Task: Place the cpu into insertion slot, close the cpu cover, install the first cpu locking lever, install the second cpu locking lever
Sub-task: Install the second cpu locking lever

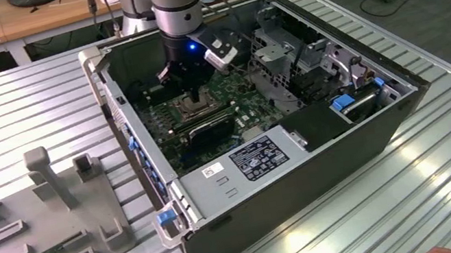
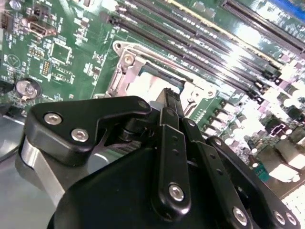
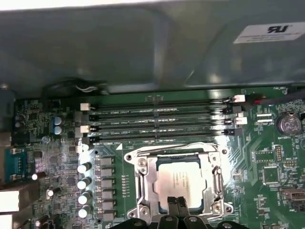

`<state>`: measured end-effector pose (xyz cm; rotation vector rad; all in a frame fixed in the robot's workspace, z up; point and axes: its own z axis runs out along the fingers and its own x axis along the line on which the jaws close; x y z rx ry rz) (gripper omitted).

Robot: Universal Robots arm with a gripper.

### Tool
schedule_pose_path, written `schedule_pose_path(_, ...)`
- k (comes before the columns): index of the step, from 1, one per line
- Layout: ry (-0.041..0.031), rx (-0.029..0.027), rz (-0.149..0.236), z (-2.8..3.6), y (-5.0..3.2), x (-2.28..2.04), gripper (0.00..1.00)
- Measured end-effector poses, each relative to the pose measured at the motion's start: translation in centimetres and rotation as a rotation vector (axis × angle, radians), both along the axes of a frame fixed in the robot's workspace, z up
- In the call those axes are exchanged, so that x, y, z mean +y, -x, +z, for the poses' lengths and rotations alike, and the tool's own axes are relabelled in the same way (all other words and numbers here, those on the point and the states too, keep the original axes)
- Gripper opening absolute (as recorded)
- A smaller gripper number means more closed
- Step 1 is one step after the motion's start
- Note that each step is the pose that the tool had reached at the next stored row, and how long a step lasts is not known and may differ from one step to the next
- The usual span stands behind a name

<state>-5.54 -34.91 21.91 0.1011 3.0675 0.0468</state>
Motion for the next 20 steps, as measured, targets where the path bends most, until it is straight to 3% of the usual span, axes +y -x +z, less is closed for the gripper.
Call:
schedule_pose_path(2,0.0002,0.0,0.0,0.0,-0.38,0.07,0.1)
schedule_pose_path(8,0.0017,0.001,0.0,0.08,-0.42,0.35,0.1)
schedule_pose_path(10,0.0023,0.0046,0.0,0.31,-0.43,0.37,0.1)
schedule_pose_path(14,0.0028,0.0175,0.0,1.05,-0.46,0.37,0.1)
schedule_pose_path(18,0.0027,0.0179,0.001,1.05,-0.48,0.37,0.1)
schedule_pose_path(20,0.0028,0.0177,0.02,1.05,-0.55,0.37,0.1)
